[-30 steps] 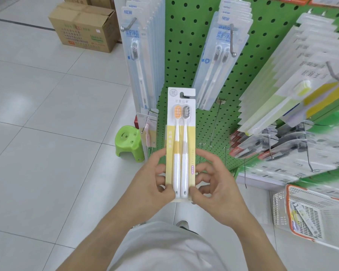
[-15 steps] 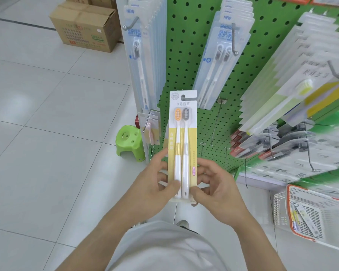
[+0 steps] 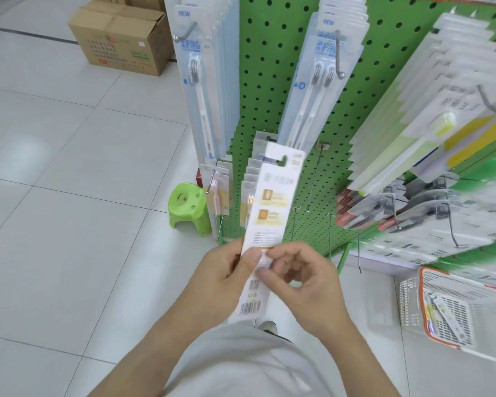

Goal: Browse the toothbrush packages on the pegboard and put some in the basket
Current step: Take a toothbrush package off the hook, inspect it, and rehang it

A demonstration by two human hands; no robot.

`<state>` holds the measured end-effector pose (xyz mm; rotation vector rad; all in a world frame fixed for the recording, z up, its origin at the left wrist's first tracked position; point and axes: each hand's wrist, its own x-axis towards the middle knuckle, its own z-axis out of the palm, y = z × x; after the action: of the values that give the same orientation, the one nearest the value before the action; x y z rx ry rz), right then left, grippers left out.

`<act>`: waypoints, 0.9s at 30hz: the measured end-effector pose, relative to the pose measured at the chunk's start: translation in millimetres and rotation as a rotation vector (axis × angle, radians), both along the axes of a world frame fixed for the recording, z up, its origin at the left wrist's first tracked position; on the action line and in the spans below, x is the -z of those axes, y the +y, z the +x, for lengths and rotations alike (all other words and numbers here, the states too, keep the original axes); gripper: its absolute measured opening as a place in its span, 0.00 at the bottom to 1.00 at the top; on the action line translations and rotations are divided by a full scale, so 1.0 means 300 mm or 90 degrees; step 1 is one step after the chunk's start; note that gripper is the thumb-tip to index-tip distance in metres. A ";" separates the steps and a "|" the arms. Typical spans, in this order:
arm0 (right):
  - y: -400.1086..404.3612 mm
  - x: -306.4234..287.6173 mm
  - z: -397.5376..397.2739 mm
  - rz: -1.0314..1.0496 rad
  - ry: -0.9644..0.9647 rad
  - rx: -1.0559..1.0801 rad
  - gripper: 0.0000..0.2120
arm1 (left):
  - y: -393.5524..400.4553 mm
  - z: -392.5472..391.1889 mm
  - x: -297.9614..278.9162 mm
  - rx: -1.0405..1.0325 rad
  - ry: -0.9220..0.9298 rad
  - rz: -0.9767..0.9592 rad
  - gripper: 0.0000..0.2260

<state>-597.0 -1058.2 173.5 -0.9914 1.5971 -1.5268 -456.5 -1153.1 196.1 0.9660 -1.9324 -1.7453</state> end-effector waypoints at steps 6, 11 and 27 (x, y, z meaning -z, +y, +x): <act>-0.031 -0.010 -0.079 0.005 0.012 0.063 0.25 | -0.005 -0.004 0.024 -0.012 0.086 0.206 0.13; -0.080 -0.038 -0.123 0.005 -0.035 0.057 0.37 | -0.010 -0.012 0.029 0.029 0.097 0.234 0.14; -0.192 -0.065 -0.125 0.054 -0.035 0.056 0.17 | -0.032 0.002 0.051 0.111 -0.034 0.170 0.11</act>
<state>-634.4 -1115.9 193.1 -0.8355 1.6722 -1.5178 -456.0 -1162.6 180.7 0.9637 -1.8980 -2.1393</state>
